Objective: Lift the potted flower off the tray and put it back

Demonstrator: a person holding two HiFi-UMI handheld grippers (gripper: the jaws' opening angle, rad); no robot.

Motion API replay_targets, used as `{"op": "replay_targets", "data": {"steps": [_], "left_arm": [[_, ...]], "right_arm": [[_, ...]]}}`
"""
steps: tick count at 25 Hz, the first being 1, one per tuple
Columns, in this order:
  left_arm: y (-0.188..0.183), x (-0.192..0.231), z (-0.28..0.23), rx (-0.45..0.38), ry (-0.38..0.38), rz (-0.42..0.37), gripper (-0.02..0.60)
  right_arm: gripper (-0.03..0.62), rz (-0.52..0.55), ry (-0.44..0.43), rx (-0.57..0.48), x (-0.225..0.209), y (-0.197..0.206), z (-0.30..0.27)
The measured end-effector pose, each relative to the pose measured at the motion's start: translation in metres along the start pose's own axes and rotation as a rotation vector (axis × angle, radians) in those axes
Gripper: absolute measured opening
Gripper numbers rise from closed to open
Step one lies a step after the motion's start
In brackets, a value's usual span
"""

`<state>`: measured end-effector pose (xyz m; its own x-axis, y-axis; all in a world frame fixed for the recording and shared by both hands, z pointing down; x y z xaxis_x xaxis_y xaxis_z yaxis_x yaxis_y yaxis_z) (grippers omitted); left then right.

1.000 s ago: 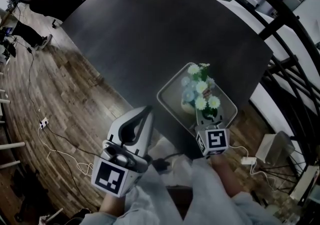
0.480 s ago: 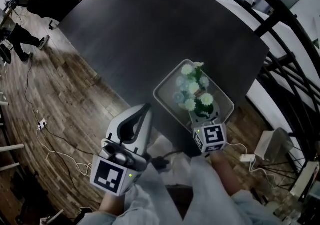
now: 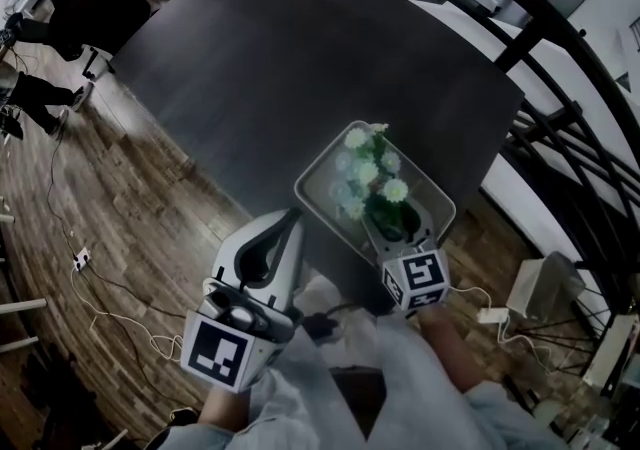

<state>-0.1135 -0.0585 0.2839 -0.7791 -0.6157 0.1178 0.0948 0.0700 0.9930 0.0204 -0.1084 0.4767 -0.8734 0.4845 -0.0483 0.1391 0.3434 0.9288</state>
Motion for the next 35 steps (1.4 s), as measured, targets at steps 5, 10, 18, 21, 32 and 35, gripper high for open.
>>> {"op": "replay_targets", "data": {"steps": [5, 10, 18, 21, 32, 35], "left_arm": [[-0.005, -0.007, -0.003, -0.008, 0.013, -0.01, -0.002], [-0.008, -0.015, -0.012, -0.026, 0.036, -0.017, -0.002], [-0.013, -0.029, -0.021, -0.041, 0.066, -0.022, -0.002], [-0.015, -0.031, -0.023, -0.049, 0.074, -0.028, -0.002], [-0.025, -0.041, -0.033, -0.08, 0.101, -0.051, -0.002], [-0.028, -0.042, -0.036, -0.094, 0.106, -0.053, -0.002]], "right_arm": [[0.27, -0.009, 0.007, -0.007, -0.005, -0.005, 0.011], [0.27, -0.034, 0.013, -0.035, -0.015, -0.011, 0.023], [0.27, -0.093, 0.022, -0.1, -0.023, -0.032, 0.042], [0.27, -0.091, 0.019, -0.139, -0.025, -0.045, 0.049], [0.155, -0.059, 0.072, -0.214, -0.038, -0.088, 0.074], [0.093, -0.039, 0.09, -0.233, -0.04, -0.096, 0.08]]}}
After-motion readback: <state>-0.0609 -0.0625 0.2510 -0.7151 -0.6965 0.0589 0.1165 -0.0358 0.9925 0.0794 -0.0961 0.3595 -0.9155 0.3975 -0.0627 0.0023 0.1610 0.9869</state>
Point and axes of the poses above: the fingertips, and each gripper's own axes: z backward along the fingers, x to its left, y out of its underside, the point moved 2 cm from there along z, backward along the fingers, and after that the axes turned 6 degrees about y, right-handed, at the moved point
